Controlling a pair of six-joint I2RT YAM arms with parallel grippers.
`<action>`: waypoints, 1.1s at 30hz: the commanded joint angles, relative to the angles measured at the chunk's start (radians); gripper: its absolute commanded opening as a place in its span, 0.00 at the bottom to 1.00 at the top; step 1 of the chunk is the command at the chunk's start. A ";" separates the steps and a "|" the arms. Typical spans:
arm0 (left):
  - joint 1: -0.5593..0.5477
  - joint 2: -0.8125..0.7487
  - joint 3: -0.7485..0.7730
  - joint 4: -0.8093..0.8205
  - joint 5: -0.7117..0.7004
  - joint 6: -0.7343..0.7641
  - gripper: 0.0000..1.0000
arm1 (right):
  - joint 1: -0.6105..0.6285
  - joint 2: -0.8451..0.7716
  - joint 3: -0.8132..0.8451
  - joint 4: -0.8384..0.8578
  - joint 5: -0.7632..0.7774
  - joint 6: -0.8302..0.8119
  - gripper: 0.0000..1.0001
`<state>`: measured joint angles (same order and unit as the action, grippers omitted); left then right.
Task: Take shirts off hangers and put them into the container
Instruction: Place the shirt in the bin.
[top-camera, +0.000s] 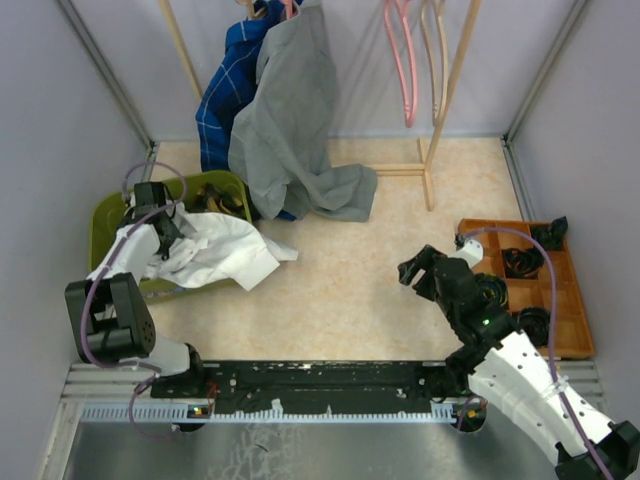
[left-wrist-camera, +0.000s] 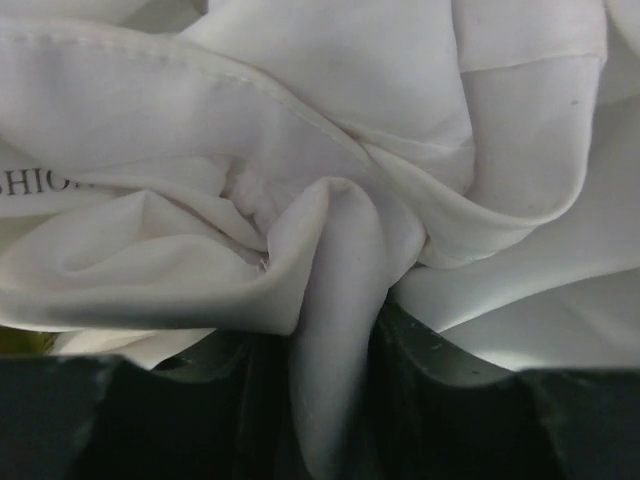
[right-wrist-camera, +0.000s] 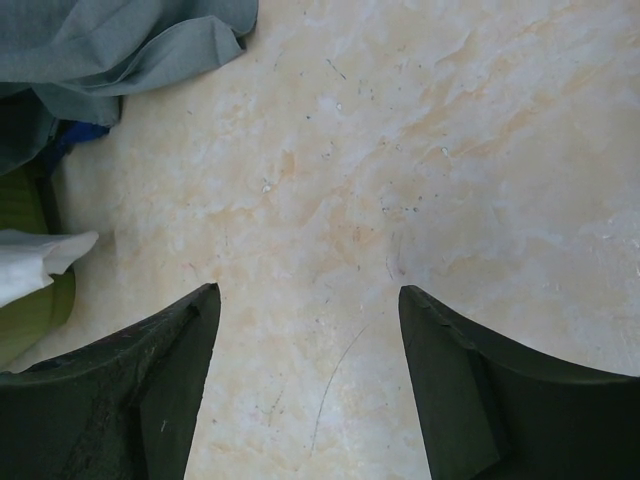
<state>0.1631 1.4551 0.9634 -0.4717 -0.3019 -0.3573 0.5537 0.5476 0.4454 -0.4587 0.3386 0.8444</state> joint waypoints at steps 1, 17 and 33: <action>0.001 0.050 -0.020 -0.042 0.092 -0.042 0.49 | -0.001 -0.040 -0.007 0.021 0.019 0.002 0.73; 0.097 -0.097 0.032 -0.010 -0.099 0.059 0.13 | -0.001 -0.067 -0.024 0.017 0.034 -0.001 0.74; 0.109 0.079 0.038 -0.063 0.164 0.034 0.75 | -0.002 -0.080 -0.013 -0.015 0.038 -0.002 0.75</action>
<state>0.2829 1.5688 0.9989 -0.4648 -0.2459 -0.3157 0.5537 0.4915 0.4187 -0.4828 0.3401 0.8455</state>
